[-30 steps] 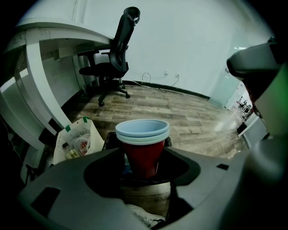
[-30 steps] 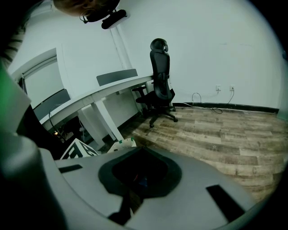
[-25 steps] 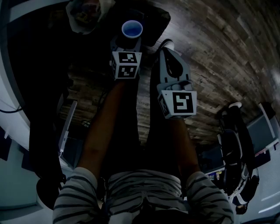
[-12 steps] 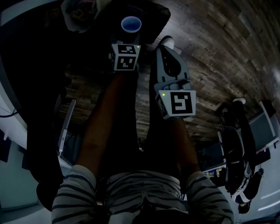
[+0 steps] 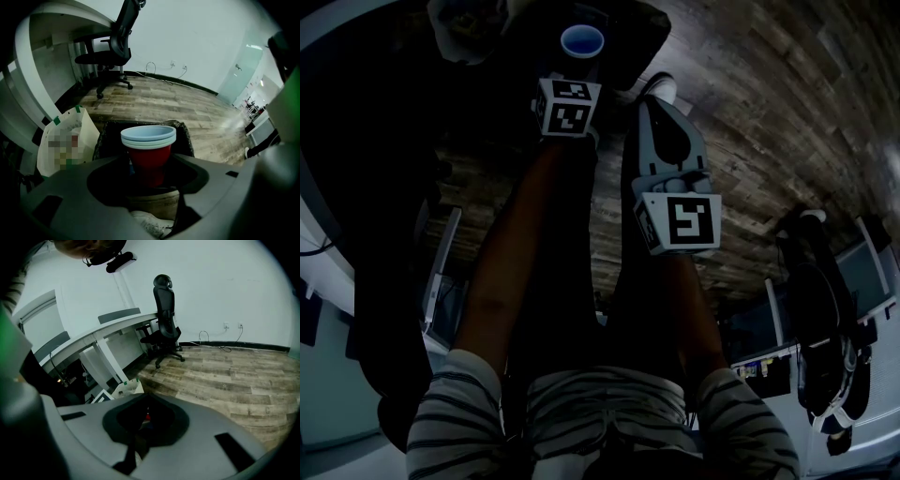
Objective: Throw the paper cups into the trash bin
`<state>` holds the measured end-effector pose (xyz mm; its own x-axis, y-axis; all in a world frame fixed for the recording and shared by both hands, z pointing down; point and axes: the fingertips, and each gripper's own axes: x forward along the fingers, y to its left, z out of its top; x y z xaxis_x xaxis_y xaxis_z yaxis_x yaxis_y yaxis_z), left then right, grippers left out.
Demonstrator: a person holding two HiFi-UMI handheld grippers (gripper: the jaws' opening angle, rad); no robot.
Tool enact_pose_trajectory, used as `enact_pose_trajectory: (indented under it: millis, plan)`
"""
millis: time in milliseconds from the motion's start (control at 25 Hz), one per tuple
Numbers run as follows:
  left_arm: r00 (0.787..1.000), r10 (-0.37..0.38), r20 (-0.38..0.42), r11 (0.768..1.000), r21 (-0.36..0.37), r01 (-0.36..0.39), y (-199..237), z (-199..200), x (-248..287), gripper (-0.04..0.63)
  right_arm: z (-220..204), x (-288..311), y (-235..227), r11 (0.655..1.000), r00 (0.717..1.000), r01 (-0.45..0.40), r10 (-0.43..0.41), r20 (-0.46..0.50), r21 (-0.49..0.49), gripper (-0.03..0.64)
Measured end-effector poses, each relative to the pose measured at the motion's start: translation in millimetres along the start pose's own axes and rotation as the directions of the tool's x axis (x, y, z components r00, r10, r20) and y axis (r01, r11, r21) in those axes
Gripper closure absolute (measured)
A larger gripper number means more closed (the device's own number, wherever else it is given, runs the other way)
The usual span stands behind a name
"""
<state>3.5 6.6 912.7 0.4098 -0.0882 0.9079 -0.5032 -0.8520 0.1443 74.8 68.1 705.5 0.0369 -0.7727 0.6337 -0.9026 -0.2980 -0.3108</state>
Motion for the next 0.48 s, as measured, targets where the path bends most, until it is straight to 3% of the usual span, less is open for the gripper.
enact_pose_trajectory:
  millis: [480]
  plan:
    - [1.0,-0.001,-0.031,1.0,0.023,0.002,11.1,-16.9,8.7,0.322,0.9,-1.3,12.7,1.0,1.0,0.0,0.0,0.009,0.006,0.609]
